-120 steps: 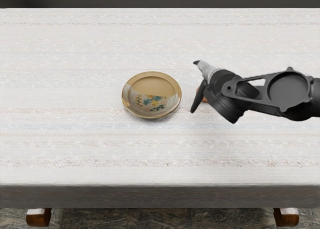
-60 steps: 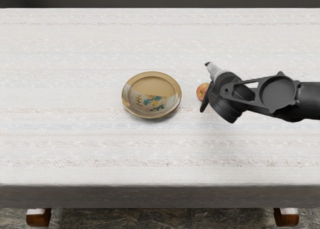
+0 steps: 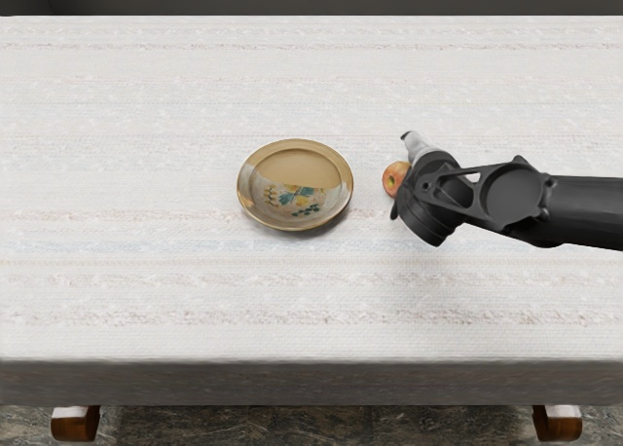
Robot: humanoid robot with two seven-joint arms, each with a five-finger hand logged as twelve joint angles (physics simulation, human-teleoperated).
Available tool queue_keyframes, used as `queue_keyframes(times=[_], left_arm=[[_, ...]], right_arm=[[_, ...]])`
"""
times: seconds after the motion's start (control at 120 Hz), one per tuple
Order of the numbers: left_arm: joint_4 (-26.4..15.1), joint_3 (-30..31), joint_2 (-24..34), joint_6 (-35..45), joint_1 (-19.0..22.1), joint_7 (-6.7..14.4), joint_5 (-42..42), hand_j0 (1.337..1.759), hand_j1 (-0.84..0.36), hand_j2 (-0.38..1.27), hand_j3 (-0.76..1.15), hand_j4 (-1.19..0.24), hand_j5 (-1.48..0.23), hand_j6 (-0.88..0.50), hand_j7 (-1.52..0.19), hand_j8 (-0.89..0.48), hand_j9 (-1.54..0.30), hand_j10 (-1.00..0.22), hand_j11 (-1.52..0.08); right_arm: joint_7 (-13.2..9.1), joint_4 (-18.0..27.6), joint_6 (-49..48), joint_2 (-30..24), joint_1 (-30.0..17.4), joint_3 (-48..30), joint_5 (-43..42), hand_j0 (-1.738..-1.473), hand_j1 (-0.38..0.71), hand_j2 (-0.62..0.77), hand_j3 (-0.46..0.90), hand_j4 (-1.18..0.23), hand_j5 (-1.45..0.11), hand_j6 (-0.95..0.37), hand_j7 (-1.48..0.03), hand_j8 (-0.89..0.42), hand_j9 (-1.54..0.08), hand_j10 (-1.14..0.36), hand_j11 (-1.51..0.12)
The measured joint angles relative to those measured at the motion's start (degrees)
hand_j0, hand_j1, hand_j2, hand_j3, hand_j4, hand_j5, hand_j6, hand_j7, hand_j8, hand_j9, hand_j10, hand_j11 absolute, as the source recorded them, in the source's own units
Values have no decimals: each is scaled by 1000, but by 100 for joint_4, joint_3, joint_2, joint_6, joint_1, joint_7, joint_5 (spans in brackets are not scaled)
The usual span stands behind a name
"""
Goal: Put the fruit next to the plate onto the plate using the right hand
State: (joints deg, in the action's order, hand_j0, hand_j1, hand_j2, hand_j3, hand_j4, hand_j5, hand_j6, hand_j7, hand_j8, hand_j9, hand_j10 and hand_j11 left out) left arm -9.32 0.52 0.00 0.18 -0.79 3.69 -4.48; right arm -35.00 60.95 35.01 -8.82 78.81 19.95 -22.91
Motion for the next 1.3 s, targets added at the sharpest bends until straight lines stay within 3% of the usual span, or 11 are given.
queue_keyframes(times=[0.517,0.992,1.3], left_arm=[[0,0,0,0,0,0,0,1658,60,48,0,-241,-313,-241,-313,-241,-313,-241,-313],[0,0,0,0,0,0,0,1658,60,48,0,-241,-313,-241,-313,-241,-313,-241,-313],[0,0,0,0,0,0,0,1658,60,48,0,-241,-313,-241,-313,-241,-313,-241,-313]], right_arm=[[0,-4,0,45,12,-15,-13,-1658,115,-76,0,-388,-504,-389,-504,-375,-504,-388,-504],[-8,-28,-3,-108,-26,-249,69,-1654,159,281,0,-609,-794,-521,-792,-384,-802,-472,-796],[-7,130,-4,-295,60,-900,127,-1655,204,410,-1,-646,-878,-530,-857,-365,-859,-443,-849]])
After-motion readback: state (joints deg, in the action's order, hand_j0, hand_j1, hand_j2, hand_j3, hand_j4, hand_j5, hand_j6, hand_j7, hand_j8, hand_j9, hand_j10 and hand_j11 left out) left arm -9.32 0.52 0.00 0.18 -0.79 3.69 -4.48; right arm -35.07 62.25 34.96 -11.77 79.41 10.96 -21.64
